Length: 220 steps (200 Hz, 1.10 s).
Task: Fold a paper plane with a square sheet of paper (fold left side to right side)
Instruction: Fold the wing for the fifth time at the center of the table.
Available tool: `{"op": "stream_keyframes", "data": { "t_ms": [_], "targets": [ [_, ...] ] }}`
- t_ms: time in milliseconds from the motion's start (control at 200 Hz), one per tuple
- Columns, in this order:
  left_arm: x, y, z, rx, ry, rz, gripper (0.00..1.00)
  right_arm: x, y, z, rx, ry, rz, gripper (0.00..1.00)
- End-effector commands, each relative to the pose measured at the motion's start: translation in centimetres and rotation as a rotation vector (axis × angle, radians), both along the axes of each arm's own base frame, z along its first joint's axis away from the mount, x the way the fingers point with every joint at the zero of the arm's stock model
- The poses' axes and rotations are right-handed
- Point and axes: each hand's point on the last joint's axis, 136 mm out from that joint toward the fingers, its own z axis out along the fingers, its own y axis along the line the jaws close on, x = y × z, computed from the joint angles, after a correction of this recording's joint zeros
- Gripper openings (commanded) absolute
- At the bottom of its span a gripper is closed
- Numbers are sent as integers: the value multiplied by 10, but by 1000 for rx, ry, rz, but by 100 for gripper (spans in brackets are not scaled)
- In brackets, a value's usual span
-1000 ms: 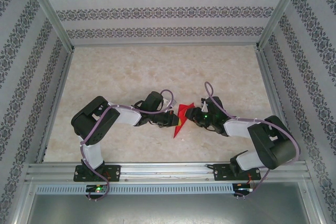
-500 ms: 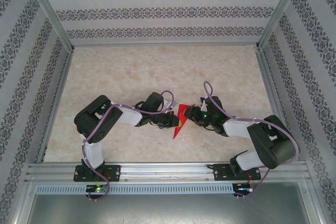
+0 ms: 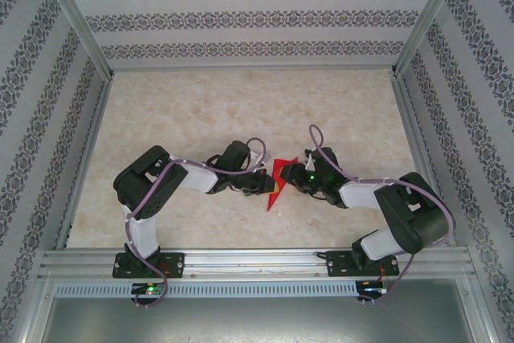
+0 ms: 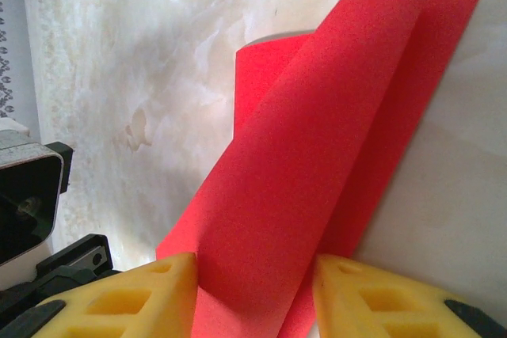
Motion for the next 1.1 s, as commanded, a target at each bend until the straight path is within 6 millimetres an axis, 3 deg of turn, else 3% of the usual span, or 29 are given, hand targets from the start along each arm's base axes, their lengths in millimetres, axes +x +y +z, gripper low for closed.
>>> {"op": "stream_keyframes", "data": {
  "t_ms": [0,485,879,1094],
  "targets": [
    [4,1,-2,-25,-1,7,5,10,6,6,5,-31,-2,42],
    [4,5,-2,-6,-12,6,18,-1,-1,-31,-88,100,-12,39],
    [11,21,5,53,-50,30,35,-1,1,-36,-95,114,-4,39],
    [18,23,-1,68,-46,36,36,-3,0,-38,-98,119,-4,39]
  ]
}}
